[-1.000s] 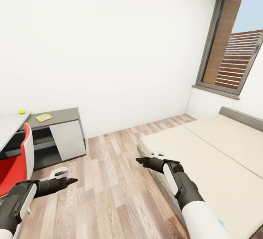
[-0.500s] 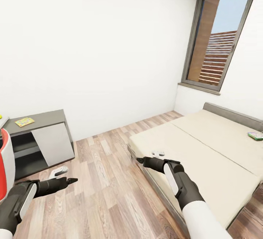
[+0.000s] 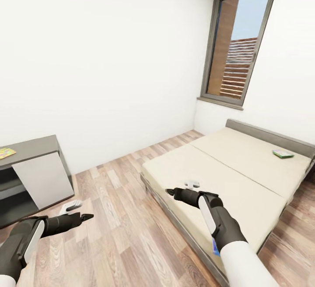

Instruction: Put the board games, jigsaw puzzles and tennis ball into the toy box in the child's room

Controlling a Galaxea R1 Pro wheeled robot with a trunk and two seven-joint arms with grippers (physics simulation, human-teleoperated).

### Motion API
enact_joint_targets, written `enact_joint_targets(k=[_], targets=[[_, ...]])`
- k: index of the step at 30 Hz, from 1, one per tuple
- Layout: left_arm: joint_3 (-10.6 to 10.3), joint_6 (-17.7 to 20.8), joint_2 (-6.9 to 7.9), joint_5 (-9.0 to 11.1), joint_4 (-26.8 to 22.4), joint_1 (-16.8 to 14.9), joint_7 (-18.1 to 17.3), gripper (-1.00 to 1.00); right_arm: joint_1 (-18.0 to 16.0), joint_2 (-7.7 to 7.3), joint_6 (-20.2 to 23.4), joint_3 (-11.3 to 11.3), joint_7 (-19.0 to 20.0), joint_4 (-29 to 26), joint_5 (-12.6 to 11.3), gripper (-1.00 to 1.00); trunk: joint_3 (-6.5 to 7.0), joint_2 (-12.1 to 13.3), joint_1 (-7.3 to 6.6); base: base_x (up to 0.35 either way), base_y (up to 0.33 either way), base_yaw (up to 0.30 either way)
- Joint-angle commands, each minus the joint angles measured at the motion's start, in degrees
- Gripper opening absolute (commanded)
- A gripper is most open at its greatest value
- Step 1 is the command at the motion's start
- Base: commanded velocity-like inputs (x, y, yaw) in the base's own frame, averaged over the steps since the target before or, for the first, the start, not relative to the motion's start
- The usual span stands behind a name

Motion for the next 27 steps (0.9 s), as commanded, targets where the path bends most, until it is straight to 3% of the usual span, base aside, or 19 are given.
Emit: enact_joint_targets(k=[1, 13, 27], targets=[[0.1, 0.5, 0.0, 0.5, 0.0, 0.0, 0.1, 1.0, -0.1, 0.04, 0.3, -0.3, 0.2, 0.0, 0.0, 1.0, -0.16, -0.1, 0.04, 0.0, 0.007, -0.24], [0.1, 0.4, -0.11, 0.5, -0.1, 0.0, 0.1, 1.0, -0.1, -0.05, 0.5, -1.7, 0.4, 0.0, 0.0, 1.0, -0.44, -0.1, 0.04, 0.0, 0.136, -0.242], [0.1, 0.3, 0.06, 0.4, -0.1, 0.0, 0.2, 1.0, -0.1, -0.19, 0.5, -3.0, 0.6, -0.1, 0.0, 1.0, -0.53, -0.1, 0.04, 0.0, 0.016, -0.245]])
